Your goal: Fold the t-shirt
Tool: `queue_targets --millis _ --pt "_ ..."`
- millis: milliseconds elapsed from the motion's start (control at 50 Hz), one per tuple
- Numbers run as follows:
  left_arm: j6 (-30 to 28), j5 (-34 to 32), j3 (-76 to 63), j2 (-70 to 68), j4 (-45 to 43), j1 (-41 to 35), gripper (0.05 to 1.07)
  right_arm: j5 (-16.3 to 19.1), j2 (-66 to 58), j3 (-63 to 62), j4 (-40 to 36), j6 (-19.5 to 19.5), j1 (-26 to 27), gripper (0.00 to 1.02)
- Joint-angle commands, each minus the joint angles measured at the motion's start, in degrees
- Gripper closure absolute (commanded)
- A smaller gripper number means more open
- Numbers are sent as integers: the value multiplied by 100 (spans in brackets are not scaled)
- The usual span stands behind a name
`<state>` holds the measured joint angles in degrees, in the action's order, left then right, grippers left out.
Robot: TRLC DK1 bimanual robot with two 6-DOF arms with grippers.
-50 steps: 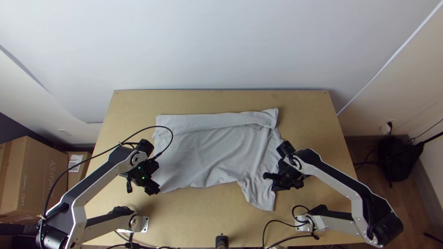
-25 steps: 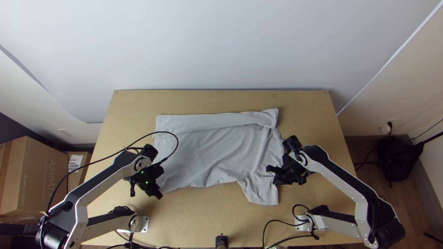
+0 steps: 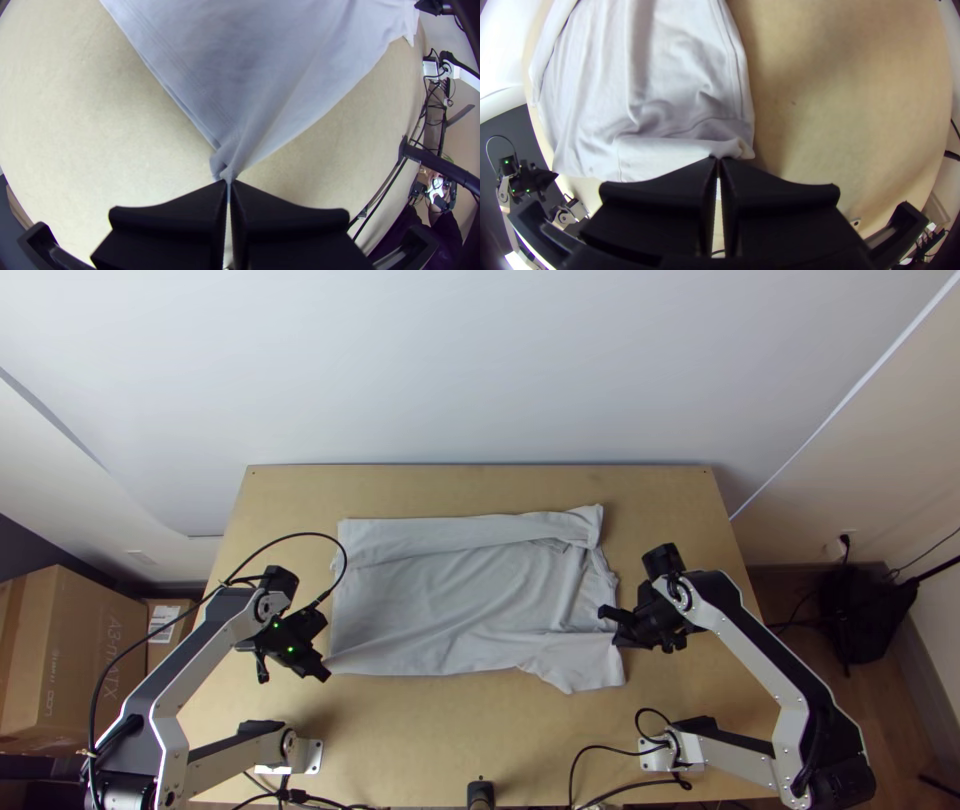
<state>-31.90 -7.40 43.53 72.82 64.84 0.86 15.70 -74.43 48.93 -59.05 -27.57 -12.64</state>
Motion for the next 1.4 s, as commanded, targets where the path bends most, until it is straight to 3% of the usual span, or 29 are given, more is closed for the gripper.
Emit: queue_targets --millis 0,160,420,940,1380 --pt "-229 -42 138 -92 117 98 104 -243 -45 267 -63 129 122 100" --pt "-264 -34 200 -110 134 169 104 -595 -106 381 -195 191 227 100" --pt "281 -350 1070 -171 -208 169 105 -586 -71 1066 -318 77 122 100" --pt "1731 -491 1914 497 -2555 582 105 -595 -1073 2350 394 -11 254 100" --pt "2100 -491 2573 1384 -3109 520 105 -595 -2840 3967 631 41 245 100"
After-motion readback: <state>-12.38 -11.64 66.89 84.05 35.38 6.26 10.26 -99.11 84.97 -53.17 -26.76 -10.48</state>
